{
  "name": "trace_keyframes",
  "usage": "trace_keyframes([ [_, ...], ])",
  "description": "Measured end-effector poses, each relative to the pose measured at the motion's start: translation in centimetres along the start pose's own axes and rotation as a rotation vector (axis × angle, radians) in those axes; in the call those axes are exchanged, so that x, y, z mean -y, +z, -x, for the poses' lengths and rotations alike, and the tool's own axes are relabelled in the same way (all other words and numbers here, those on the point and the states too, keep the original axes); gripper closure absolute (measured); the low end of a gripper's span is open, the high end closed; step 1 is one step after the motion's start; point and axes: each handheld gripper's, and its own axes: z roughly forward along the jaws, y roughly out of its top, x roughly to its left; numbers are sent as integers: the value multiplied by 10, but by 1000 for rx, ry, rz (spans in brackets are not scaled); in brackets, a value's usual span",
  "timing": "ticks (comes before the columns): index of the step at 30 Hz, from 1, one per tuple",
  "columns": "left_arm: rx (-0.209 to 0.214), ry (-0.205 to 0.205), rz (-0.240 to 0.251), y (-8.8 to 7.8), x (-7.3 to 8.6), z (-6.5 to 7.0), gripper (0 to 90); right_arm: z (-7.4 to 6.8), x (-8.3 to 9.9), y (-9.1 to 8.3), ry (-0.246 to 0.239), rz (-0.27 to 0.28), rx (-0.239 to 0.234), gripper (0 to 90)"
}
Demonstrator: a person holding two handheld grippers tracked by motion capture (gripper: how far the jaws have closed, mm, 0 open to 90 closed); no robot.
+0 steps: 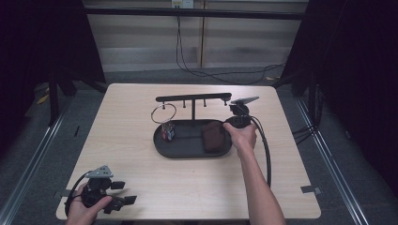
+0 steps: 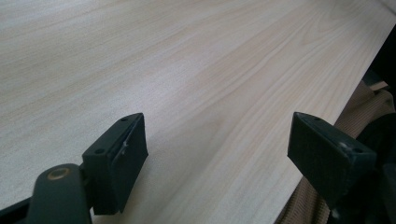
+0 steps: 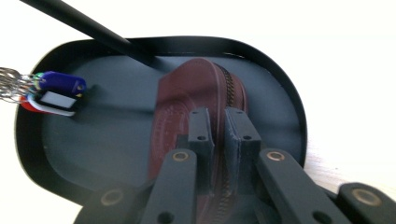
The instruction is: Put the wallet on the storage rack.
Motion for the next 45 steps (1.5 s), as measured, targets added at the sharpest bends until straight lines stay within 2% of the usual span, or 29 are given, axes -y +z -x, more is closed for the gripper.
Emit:
trace_keyframes([
  [4, 5, 1, -1, 0, 0, -1, 197, 2, 0, -1, -10, 13, 0, 810],
  [6, 9, 5, -8, 0, 0, 0, 197, 4, 1, -5, 0, 28, -4, 754],
  [13, 2, 4, -4, 0, 0, 0, 197, 5, 2, -11, -19, 38, -28, 682],
  [15, 3, -2, 1, 0, 0, 0, 198, 7, 4, -13, -19, 42, -30, 616],
  [16, 1, -2, 0, -1, 0, -1, 197, 9, 5, -14, -22, 43, -38, 611],
  [17, 1, -3, 0, -1, 0, -1, 198, 12, 7, -17, -25, 51, -45, 557],
  [19, 1, -3, 1, 0, 0, 0, 197, 13, 8, -19, -26, 52, -51, 553],
  [20, -1, -2, 1, 0, 0, 0, 198, 15, 10, -22, -30, 60, -51, 514],
  [24, -3, -7, 3, -1, 1, -1, 197, 16, 14, -27, -40, 68, -57, 458],
  [29, 5, -11, 6, -1, 0, -2, 198, 11, 24, -36, -83, 95, -83, 430],
  [37, 7, -13, 13, -2, 1, -3, 198, 9, 39, -40, -125, 115, -100, 382],
  [42, 1, -23, 16, -2, 1, -3, 198, 16, 51, -45, -143, 122, -80, 361],
  [45, -1, -25, 9, -2, 1, -3, 202, 19, 59, -50, -145, 137, -89, 350],
])
